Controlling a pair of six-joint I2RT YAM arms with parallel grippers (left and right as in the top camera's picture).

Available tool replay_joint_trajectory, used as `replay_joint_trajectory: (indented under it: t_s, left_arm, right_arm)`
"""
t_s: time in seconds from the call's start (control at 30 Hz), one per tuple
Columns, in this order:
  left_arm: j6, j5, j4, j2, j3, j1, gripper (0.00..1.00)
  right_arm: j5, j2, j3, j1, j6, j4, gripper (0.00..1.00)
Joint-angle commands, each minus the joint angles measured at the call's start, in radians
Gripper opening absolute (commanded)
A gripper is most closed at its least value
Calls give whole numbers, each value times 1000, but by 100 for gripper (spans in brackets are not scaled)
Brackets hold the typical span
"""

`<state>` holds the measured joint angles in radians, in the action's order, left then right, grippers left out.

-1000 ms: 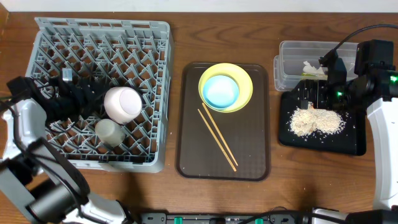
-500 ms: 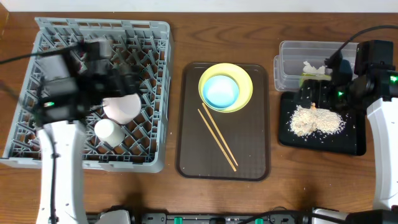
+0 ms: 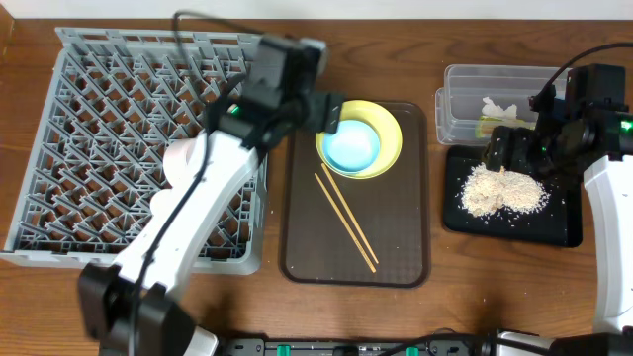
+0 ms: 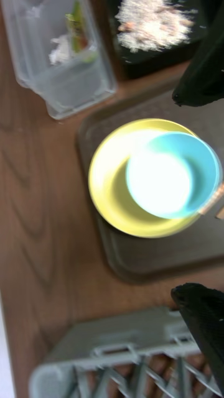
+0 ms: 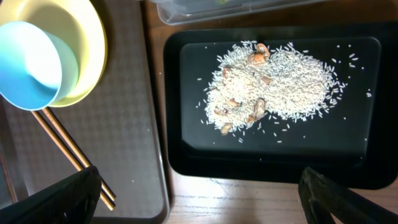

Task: Sort waste into correct bins and load items into the dishwasher
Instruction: 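Reach the left gripper to the blue bowl on the yellow plate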

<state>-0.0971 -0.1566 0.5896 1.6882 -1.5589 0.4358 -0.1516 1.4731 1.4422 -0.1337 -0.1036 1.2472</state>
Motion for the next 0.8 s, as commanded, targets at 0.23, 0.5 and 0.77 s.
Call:
replay_joint_trajectory:
  t_s: [0.23, 0.5, 0.77]
  left_arm:
    - [-39, 42, -46, 281, -88, 141, 92]
    - [-39, 42, -46, 423, -88, 212, 91]
    - [-39, 82, -22, 466, -86, 217, 61]
  right_arm:
    - [13, -11, 11, -5, -15, 2, 99]
    - [13, -11, 11, -5, -15, 2, 99]
    - [13, -11, 11, -5, -15, 4, 99]
